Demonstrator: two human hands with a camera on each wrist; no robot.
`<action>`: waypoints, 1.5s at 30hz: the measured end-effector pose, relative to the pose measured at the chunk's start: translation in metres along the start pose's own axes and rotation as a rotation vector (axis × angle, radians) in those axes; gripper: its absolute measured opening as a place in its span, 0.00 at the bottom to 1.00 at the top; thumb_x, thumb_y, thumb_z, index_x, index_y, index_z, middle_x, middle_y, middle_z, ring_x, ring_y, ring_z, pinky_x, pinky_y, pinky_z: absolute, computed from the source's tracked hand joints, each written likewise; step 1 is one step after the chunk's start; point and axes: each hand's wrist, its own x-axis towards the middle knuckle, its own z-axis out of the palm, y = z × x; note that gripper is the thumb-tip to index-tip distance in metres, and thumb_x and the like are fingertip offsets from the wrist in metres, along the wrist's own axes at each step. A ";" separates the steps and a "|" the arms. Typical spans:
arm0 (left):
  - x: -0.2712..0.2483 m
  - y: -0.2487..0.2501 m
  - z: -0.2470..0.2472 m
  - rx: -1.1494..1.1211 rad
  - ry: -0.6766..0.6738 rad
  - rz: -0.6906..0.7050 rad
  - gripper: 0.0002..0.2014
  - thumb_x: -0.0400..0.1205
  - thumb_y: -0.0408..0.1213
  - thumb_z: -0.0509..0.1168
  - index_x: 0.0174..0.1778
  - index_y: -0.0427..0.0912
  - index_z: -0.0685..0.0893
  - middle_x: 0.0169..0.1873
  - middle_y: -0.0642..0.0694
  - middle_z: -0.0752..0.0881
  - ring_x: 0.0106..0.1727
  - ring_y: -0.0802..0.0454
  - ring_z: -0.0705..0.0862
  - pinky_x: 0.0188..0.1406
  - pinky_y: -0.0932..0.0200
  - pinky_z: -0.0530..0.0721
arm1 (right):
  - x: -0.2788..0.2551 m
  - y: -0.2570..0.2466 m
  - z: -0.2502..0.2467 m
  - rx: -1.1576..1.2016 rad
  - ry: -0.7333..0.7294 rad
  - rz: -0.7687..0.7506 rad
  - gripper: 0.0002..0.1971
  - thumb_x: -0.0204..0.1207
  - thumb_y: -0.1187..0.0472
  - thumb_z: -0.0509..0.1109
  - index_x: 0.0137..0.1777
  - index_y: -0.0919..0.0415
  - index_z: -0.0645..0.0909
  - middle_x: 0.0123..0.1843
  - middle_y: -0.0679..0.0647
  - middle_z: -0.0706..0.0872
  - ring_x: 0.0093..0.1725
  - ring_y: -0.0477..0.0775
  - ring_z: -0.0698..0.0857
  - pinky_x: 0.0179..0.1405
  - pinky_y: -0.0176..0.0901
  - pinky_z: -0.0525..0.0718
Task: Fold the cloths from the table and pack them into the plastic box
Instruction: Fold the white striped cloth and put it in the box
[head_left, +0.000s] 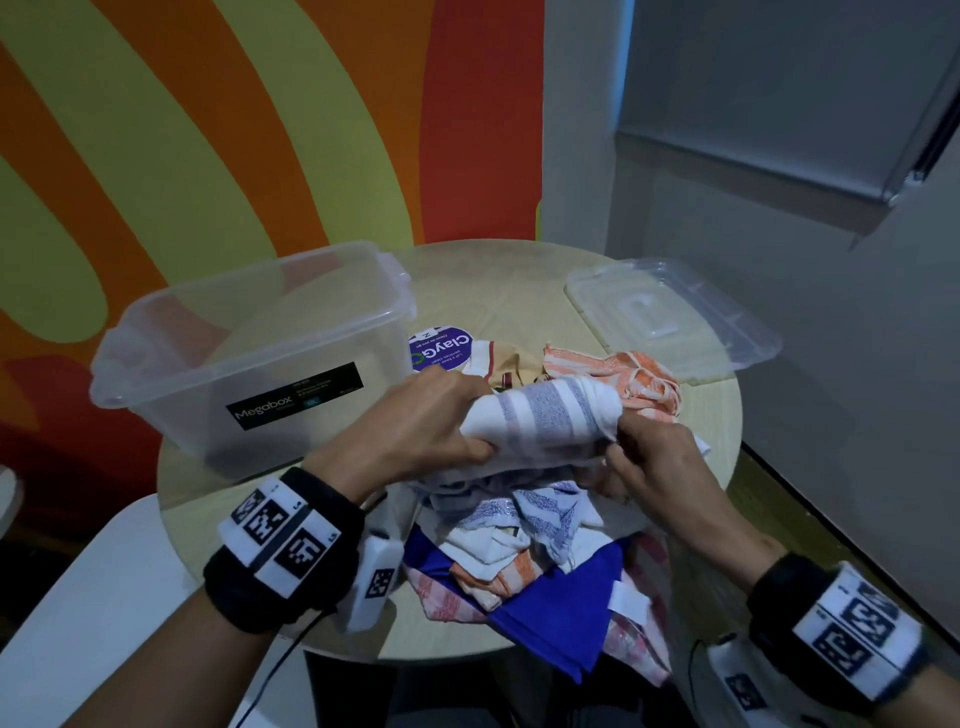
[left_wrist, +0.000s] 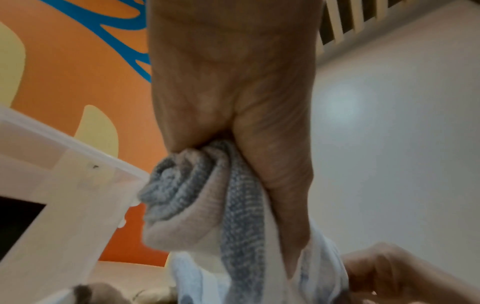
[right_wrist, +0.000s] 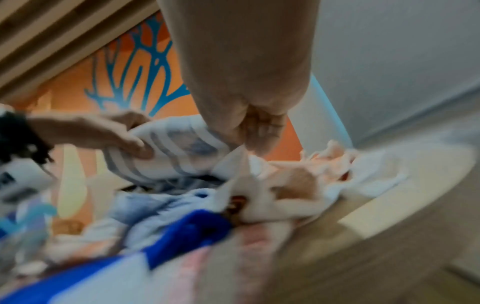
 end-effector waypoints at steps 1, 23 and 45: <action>-0.001 0.000 -0.004 0.018 -0.006 0.003 0.17 0.65 0.55 0.66 0.44 0.49 0.84 0.36 0.49 0.86 0.38 0.44 0.83 0.37 0.44 0.85 | 0.001 0.005 -0.004 -0.044 -0.015 -0.090 0.09 0.80 0.70 0.68 0.45 0.54 0.83 0.39 0.47 0.85 0.37 0.40 0.79 0.35 0.34 0.76; 0.019 -0.004 0.022 0.124 0.031 -0.207 0.25 0.81 0.57 0.72 0.68 0.44 0.83 0.62 0.43 0.83 0.67 0.39 0.79 0.60 0.42 0.82 | -0.013 -0.043 -0.003 -0.252 -0.589 -0.295 0.20 0.73 0.45 0.71 0.63 0.49 0.78 0.59 0.48 0.78 0.56 0.50 0.74 0.54 0.50 0.78; -0.012 0.034 0.022 0.042 -0.327 0.078 0.25 0.76 0.62 0.75 0.59 0.48 0.86 0.52 0.50 0.87 0.52 0.50 0.83 0.51 0.47 0.85 | 0.031 -0.030 -0.008 -0.077 -0.895 0.042 0.28 0.73 0.30 0.74 0.69 0.40 0.77 0.60 0.39 0.84 0.56 0.43 0.82 0.58 0.47 0.83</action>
